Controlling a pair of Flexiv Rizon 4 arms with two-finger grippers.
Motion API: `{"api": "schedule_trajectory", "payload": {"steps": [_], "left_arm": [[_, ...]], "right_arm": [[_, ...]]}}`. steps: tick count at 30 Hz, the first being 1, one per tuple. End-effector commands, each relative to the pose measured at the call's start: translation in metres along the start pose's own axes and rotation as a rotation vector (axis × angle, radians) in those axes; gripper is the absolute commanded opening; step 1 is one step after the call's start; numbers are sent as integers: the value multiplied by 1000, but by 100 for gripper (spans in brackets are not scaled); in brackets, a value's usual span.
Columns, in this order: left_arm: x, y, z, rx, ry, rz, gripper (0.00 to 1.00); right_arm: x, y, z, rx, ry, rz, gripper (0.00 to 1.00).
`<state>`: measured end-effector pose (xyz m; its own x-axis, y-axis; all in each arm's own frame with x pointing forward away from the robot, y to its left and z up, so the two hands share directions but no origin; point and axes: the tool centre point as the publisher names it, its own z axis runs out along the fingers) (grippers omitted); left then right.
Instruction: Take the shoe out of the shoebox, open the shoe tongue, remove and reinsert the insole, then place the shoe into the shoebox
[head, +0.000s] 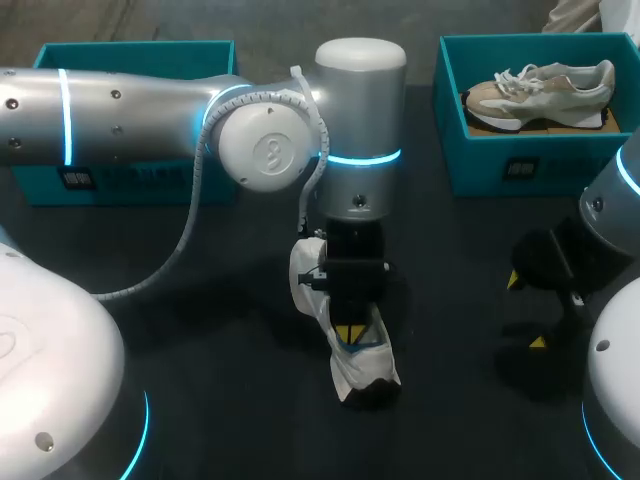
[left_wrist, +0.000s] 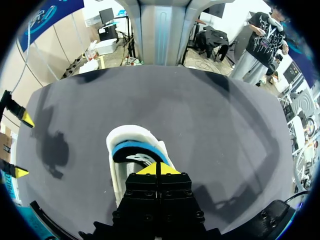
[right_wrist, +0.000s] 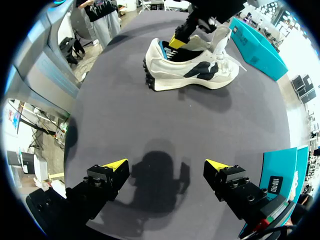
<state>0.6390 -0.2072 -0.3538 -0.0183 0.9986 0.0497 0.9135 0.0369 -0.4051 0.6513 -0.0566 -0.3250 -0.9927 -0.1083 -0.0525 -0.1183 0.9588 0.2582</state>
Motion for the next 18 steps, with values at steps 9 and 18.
{"api": "schedule_trajectory", "payload": {"steps": [9, 18], "left_arm": [[-7, 6, 16, -6, 18, -29, 0], [6, -2, -24, -14, -41, -8, 0]], "right_arm": [[1, 0, 1, 3, -2, 0, 100], [1, 0, 1, 3, -2, 0, 100]]}}
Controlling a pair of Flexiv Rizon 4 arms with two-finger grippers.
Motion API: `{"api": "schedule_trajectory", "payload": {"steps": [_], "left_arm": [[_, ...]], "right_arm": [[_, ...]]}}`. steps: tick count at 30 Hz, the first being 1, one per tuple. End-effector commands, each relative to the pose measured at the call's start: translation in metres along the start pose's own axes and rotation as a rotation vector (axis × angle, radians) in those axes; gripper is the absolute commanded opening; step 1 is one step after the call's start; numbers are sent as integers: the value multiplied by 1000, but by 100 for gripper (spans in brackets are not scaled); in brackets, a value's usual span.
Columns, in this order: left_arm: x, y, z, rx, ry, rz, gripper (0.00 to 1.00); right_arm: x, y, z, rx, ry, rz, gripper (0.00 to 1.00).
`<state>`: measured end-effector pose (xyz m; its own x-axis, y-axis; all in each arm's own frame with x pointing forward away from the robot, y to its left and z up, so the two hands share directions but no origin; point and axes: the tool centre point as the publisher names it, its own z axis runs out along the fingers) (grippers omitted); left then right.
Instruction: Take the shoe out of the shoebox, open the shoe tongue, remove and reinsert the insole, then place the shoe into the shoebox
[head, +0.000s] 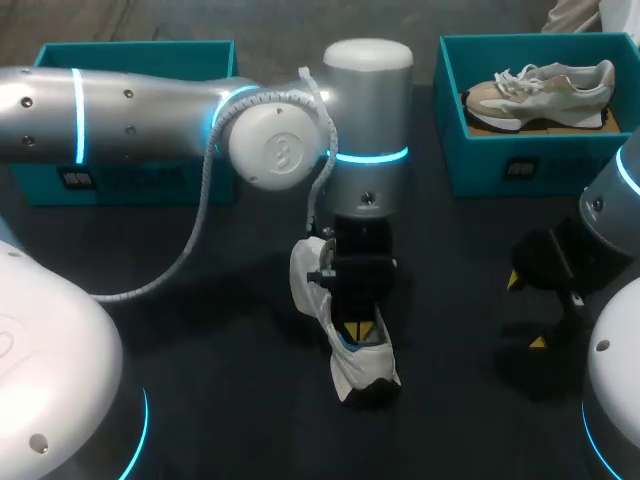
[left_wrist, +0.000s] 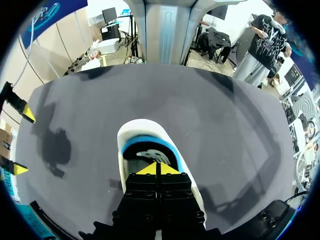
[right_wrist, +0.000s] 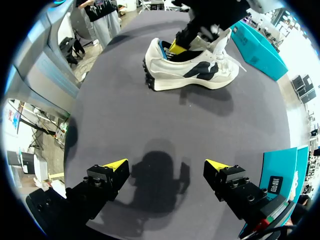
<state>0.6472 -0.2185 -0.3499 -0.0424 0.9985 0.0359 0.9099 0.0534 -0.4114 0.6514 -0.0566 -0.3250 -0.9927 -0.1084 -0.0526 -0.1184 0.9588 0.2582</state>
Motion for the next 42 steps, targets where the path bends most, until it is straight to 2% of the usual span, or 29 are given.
{"api": "schedule_trajectory", "payload": {"steps": [1, 9, 20, 25, 36, 42], "left_arm": [[18, -8, -17, -21, -19, 9, 0], [20, -15, -6, 0, 25, 44, 0], [6, -8, 25, -17, 49, 27, 0], [5, -3, 27, -29, 33, 3, 0], [4, -8, 20, -23, 27, -1, 0], [3, -8, 35, -20, 58, -6, 0]], "right_arm": [[1, 0, 1, 3, -2, 0, 100], [1, 0, 1, 3, -2, 0, 100], [1, 0, 1, 3, -2, 0, 100], [1, 0, 1, 3, -2, 0, 100], [1, 0, 1, 3, -2, 0, 100], [1, 0, 1, 3, -2, 0, 100]]}}
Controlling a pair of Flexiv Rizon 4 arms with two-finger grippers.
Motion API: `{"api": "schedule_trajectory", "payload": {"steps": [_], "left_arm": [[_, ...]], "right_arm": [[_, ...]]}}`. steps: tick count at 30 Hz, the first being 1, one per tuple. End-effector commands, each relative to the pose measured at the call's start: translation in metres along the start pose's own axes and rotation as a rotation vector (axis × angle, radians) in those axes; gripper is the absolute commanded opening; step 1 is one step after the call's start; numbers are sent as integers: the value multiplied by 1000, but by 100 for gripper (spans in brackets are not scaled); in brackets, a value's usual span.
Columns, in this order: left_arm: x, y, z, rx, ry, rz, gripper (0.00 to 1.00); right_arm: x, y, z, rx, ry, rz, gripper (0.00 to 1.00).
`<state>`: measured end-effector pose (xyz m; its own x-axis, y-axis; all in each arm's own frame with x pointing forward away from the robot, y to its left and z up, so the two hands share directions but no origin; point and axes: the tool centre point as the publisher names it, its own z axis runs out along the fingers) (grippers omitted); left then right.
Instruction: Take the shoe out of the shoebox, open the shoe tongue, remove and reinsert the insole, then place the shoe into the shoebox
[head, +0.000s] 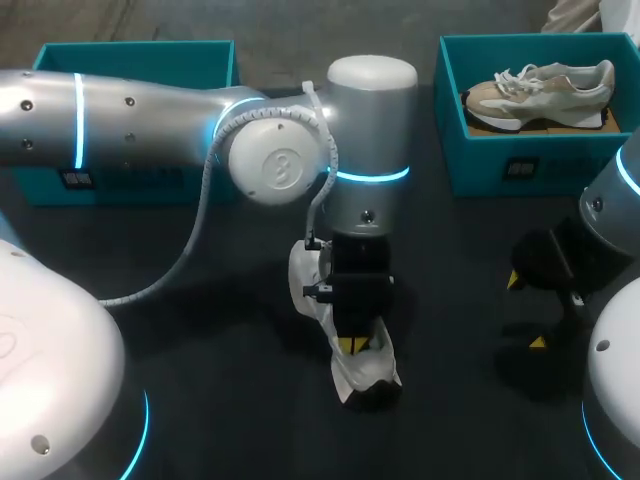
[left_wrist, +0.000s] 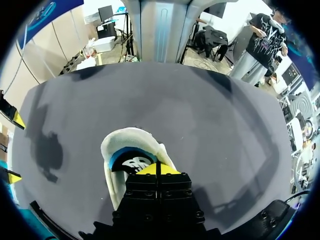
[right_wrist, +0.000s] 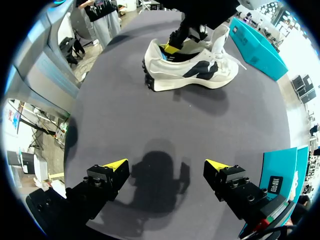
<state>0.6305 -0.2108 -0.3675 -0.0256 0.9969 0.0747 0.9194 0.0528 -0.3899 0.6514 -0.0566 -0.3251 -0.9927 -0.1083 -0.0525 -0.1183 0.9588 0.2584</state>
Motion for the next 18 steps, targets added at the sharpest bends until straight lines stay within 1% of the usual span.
{"api": "schedule_trajectory", "payload": {"steps": [1, 2, 3, 5, 6, 8, 9, 12, 15, 16, 18], "left_arm": [[-5, -1, 15, -6, 27, -13, 0], [-6, 1, 20, -22, 32, -20, 0], [-6, 2, 22, -9, 26, -23, 0], [-5, 8, 28, -33, 22, -50, 0], [-5, 10, 29, -23, 13, -53, 0], [-4, 17, 33, -31, -4, -72, 0], [-3, 19, 33, -20, -15, -73, 0], [-1, 26, 33, -32, -34, -84, 0], [0, 30, 30, -53, -43, -100, 0], [1, 31, 29, -72, -43, -108, 0], [2, 34, 24, -79, -57, -119, 0]], "right_arm": [[1, 0, 1, 3, -2, 0, 100], [1, 0, 1, 3, -2, 0, 100], [1, 0, 1, 3, -2, 0, 100], [1, 0, 1, 3, -2, 0, 100], [1, 0, 1, 3, -2, 0, 100], [1, 0, 1, 3, -2, 0, 100], [1, 0, 1, 3, -2, 0, 100], [1, 0, 1, 3, -2, 0, 100], [1, 0, 1, 3, -2, 0, 100], [1, 0, 1, 3, -2, 0, 100], [1, 0, 1, 3, -2, 0, 100]]}}
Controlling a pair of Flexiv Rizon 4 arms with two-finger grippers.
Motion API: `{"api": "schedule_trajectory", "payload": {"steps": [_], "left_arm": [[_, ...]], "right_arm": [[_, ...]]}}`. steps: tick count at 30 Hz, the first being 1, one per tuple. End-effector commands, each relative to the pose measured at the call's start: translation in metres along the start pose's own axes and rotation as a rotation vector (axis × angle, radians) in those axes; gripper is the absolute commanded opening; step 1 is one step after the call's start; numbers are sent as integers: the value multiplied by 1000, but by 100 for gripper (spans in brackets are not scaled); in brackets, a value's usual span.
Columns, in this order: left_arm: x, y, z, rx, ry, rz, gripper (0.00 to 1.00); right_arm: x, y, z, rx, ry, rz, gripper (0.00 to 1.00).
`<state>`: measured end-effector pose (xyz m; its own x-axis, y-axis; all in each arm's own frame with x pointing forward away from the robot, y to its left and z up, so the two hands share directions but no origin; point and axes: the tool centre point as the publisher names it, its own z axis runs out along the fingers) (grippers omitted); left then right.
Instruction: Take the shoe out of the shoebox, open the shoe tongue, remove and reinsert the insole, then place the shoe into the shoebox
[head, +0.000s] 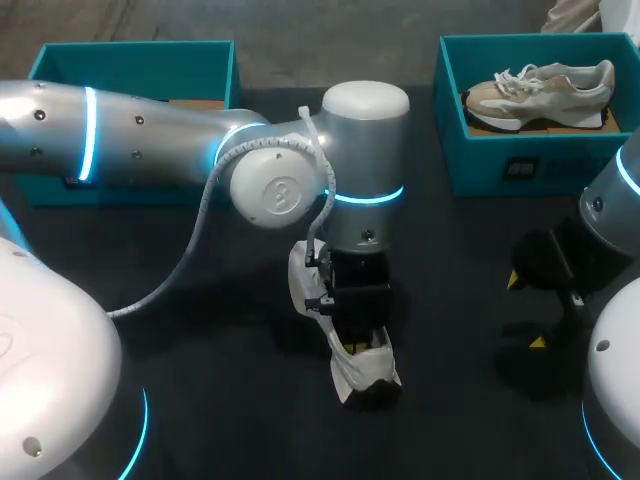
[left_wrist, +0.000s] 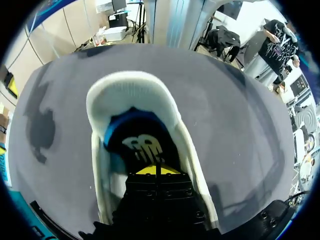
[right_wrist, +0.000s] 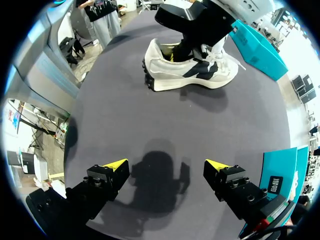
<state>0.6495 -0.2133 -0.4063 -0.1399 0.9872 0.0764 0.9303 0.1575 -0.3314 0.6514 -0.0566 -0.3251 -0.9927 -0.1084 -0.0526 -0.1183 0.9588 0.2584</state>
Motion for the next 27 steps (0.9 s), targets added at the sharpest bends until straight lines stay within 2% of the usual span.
{"api": "schedule_trajectory", "payload": {"steps": [1, 5, 9, 12, 14, 16, 18, 27], "left_arm": [[7, 4, -6, -33, -20, -17, 0], [10, 3, -20, -39, -45, -20, 0], [12, -8, -37, -20, -89, 11, 0], [10, -17, -42, 1, -97, 42, 0], [8, -21, -40, -2, -92, 45, 0], [5, -22, -36, -38, -90, 32, 0], [2, -19, -31, -23, -94, 27, 0], [-12, -10, 4, 12, 92, 14, 0]], "right_arm": [[1, 0, 1, 3, -2, 0, 100], [1, 0, 1, 3, -2, 0, 100], [1, 0, 1, 3, -2, 0, 100], [1, 0, 1, 3, -2, 0, 100], [1, 0, 1, 3, -2, 0, 100], [1, 0, 1, 3, -2, 0, 100], [1, 0, 1, 3, -2, 0, 100], [1, 0, 1, 3, -2, 0, 100]]}}
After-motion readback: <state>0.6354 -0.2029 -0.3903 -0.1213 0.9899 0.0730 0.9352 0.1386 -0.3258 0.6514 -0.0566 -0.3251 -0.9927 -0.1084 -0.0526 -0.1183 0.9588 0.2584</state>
